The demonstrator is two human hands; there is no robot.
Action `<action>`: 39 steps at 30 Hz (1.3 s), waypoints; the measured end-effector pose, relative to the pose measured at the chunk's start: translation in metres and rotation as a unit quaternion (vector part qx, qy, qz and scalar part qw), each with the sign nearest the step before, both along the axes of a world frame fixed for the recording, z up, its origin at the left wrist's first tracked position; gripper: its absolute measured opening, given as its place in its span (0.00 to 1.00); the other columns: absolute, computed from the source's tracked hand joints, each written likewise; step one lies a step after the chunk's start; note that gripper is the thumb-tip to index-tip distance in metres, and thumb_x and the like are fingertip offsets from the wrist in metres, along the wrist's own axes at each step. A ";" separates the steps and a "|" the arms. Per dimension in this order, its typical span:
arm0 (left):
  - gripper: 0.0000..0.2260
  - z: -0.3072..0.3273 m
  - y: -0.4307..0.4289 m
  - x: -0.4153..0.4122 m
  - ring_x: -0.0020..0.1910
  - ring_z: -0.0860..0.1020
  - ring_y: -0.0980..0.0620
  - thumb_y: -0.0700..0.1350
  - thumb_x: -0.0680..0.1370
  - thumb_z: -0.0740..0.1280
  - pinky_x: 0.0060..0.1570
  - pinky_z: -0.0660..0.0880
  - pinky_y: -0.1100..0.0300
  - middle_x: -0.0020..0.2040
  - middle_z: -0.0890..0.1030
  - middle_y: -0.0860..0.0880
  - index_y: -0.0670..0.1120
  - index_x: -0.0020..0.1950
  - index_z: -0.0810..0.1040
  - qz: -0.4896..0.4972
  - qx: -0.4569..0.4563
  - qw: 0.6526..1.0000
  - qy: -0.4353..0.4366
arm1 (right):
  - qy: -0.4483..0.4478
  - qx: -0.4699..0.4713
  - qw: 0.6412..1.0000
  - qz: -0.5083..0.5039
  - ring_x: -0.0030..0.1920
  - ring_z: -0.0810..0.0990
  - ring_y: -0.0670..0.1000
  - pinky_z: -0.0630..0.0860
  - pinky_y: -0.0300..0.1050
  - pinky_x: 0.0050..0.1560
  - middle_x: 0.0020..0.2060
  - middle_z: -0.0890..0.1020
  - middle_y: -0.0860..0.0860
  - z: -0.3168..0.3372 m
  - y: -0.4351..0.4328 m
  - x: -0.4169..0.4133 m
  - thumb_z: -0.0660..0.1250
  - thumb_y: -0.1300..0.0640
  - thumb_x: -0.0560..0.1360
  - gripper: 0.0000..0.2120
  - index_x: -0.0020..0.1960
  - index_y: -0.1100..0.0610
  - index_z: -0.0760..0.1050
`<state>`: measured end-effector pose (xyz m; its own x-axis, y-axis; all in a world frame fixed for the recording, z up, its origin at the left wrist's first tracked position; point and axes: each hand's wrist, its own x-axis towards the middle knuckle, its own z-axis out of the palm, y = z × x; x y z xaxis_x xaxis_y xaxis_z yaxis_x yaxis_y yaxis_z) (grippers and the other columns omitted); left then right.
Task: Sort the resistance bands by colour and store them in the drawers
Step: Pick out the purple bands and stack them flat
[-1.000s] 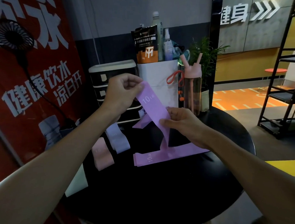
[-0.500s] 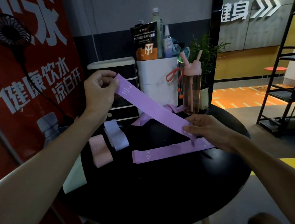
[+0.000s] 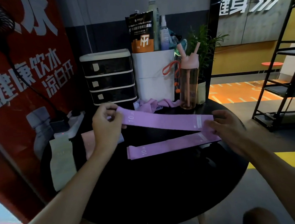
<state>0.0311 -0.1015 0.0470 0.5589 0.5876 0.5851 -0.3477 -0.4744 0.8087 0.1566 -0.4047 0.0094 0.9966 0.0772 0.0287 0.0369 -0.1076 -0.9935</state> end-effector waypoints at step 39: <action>0.19 -0.089 -0.001 -0.004 0.59 0.72 0.64 0.64 0.75 0.59 0.59 0.50 0.64 0.58 0.77 0.63 0.60 0.59 0.81 -0.077 0.437 0.858 0.259 | -0.313 -0.533 0.786 0.021 0.68 0.65 0.50 0.54 0.56 0.66 0.60 0.78 0.41 -0.036 0.016 -0.013 0.58 0.40 0.76 0.14 0.55 0.41 0.78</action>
<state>0.0272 -0.1023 -0.0415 0.9090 -0.0524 0.4135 -0.1614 -0.9589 0.2333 0.1438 -0.3892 -0.0263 0.8088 0.4230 0.4086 0.5088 -0.8517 -0.1255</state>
